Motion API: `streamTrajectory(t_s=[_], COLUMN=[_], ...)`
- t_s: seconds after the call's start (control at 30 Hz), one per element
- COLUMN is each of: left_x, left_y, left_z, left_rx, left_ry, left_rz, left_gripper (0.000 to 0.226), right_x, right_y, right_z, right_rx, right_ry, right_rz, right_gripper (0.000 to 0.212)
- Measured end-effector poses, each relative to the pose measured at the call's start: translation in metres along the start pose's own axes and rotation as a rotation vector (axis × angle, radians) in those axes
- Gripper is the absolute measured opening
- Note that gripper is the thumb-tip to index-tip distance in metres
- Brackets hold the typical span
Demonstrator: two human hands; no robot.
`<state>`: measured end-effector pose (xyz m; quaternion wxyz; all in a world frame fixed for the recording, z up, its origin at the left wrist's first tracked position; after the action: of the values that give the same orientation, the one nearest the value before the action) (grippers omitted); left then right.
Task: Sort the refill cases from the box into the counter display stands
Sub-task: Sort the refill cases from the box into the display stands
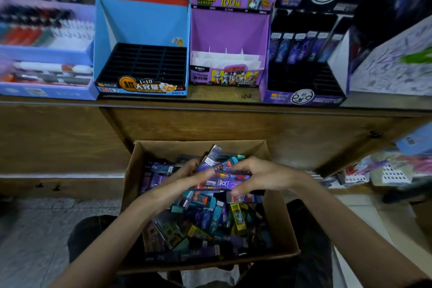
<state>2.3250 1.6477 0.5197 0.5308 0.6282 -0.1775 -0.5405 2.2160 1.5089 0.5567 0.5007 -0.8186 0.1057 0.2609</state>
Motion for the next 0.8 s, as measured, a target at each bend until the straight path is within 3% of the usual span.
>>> streamTrajectory(t_s=[0.07,0.17,0.27,0.43,0.57,0.67,0.8], left_x=[-0.014,-0.015,-0.014,-0.01,-0.006,-0.005,-0.007], left_y=[0.002,0.002,0.003,0.004,0.004,0.005,0.007], left_z=[0.002,0.003,0.001,0.005,0.012,0.014,0.024], left_rx=[0.025,-0.059,-0.187,-0.222,-0.226,-0.195,-0.189], left_ry=[-0.122,-0.133,-0.07,0.039,0.039,-0.011,-0.035], left_rz=[0.024,0.131,0.226,0.279,0.207,0.175,0.121], left_gripper=[0.023,0.025,0.051,0.054,0.06,0.072,0.064], right_x=[0.0,-0.002,-0.009,-0.007,0.001,-0.001,-0.011], right_y=[-0.004,-0.005,-0.002,0.008,0.01,0.006,-0.011], right_z=[-0.008,-0.016,-0.024,-0.013,0.005,0.002,-0.01], right_rx=[-0.116,-0.089,0.144,0.712,0.95,0.855,0.494], right_ry=[-0.02,-0.028,0.129,0.512,0.619,0.637,0.611], right_rz=[0.017,0.022,-0.021,-0.1,-0.097,-0.11,-0.11], right_gripper=[0.028,0.036,0.037,0.034,0.024,0.031,0.033])
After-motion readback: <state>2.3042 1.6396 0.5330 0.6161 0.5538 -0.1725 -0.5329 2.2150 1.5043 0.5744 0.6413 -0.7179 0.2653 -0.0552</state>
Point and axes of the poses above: each hand's wrist, its own x-axis towards the middle knuckle, its own z-axis out of the palm, y = z × x, the point moved 4 cm from there along x, towards the middle knuckle, and after that the axes turned 13 degrees about -x, right-handed, at the moved point
